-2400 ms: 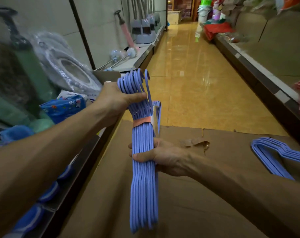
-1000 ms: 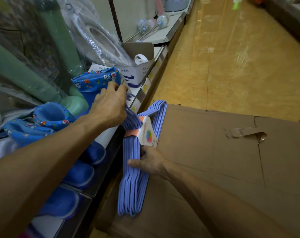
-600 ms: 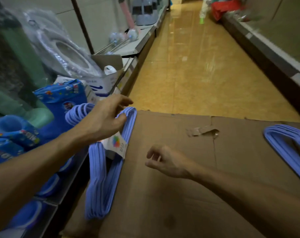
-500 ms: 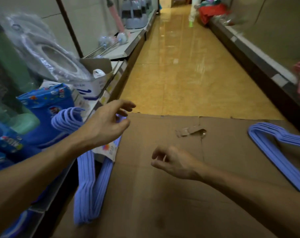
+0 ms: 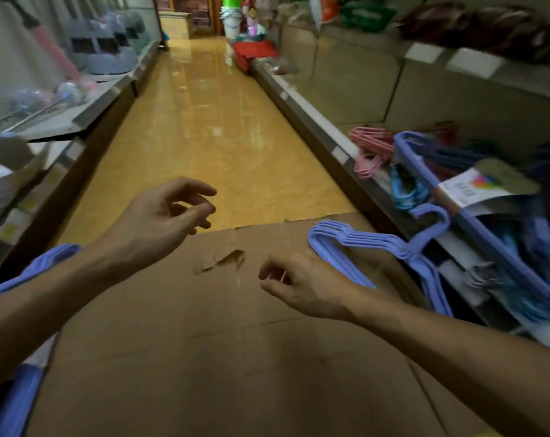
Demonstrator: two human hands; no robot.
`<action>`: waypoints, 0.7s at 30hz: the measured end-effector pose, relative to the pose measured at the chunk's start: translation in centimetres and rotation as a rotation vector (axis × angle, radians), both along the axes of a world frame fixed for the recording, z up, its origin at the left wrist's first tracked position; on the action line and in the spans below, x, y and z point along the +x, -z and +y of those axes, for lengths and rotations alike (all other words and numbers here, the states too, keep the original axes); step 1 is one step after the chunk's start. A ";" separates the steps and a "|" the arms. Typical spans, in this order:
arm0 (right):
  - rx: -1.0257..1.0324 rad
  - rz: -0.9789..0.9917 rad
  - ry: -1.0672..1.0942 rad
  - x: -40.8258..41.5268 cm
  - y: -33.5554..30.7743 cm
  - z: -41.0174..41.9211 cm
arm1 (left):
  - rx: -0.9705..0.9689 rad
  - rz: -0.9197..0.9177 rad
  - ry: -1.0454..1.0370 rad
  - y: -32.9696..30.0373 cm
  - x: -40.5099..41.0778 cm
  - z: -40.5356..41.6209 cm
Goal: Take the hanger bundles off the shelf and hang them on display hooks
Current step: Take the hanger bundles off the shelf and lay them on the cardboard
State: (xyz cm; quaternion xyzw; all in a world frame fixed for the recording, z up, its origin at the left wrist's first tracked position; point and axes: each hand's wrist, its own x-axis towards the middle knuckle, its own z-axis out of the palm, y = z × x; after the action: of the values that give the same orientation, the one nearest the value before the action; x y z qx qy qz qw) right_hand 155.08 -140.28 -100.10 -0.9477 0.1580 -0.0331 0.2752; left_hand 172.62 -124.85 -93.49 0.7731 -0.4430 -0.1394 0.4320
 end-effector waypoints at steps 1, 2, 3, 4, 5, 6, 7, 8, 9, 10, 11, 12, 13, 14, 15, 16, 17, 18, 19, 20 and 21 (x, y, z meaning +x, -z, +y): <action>-0.012 -0.009 0.030 -1.1 -0.3 -0.9 | 0.003 -0.002 0.014 -0.3 -0.6 -1.1; -0.020 -0.015 0.062 -2.2 -0.6 -1.8 | 0.009 -0.005 0.030 -0.6 -1.2 -2.2; -0.021 -0.020 0.097 -3.3 -0.9 -2.6 | 0.016 -0.003 0.046 -1.0 -1.7 -3.2; -0.024 -0.026 0.128 -4.5 -1.2 -3.4 | 0.020 0.000 0.067 -1.4 -2.3 -4.1; -0.033 -0.034 0.163 -5.6 -1.5 -4.3 | 0.024 -0.002 0.091 -1.7 -2.8 -5.0; -0.043 -0.046 0.201 -6.6 -1.7 -5.0 | 0.030 -0.008 0.111 -2.1 -3.3 -5.9; -0.048 -0.063 0.245 -7.6 -1.8 -5.8 | 0.033 -0.011 0.124 -2.4 -3.7 -6.7; -0.046 -0.084 0.292 -8.4 -1.9 -6.6 | 0.024 0.002 0.126 -2.7 -4.2 -7.5; -0.035 -0.103 0.342 -9.2 -1.9 -7.3 | -0.003 0.032 0.120 -2.9 -4.7 -8.2; -0.026 -0.120 0.387 -10.0 -2.0 -7.8 | -0.041 0.069 0.112 -3.1 -5.3 -8.8; -0.023 -0.133 0.432 -10.6 -2.1 -8.4 | -0.075 0.103 0.110 -3.1 -6.1 -9.4; -0.032 -0.145 0.472 -11.3 -2.4 -8.8 | -0.099 0.131 0.112 -2.9 -6.9 -10.0; -0.049 -0.149 0.506 -12.0 -2.6 -9.2 | -0.114 0.154 0.116 -2.7 -7.7 -10.6; -0.078 -0.150 0.536 -12.6 -2.9 -9.8 | -0.125 0.172 0.123 -2.3 -8.5 -11.1; -0.116 -0.150 0.566 -13.2 -3.2 -10.5 | -0.130 0.186 0.137 -2.0 -9.1 -11.7; -0.154 -0.151 0.600 -13.8 -3.7 -11.3 | -0.130 0.197 0.154 -1.7 -9.7 -12.4; -0.185 -0.155 0.644 -14.5 -4.1 -12.1 | -0.126 0.202 0.171 -1.4 -10.2 -13.2; -0.215 -0.167 0.700 -15.2 -4.6 -12.9 | -0.126 0.207 0.184 -1.3 -10.8 -14.0; -0.250 -0.180 0.764 -15.9 -5.0 -13.8 | -0.130 0.219 0.191 -1.2 -11.3 -14.7; -0.286 -0.189 0.828 -16.6 -5.5 -14.7 | -0.134 0.235 0.195 -1.1 -11.9 -15.4; -0.314 -0.190 0.891 -17.4 -5.8 -15.5 | -0.133 0.248 0.201 -0.8 -12.5 -16.1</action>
State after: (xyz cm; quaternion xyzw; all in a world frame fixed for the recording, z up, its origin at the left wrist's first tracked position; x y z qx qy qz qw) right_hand 137.66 -155.81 -94.30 -0.8106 0.5161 -0.2576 0.1010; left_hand 160.13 -140.93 -92.65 0.6713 -0.4698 -0.2465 0.5176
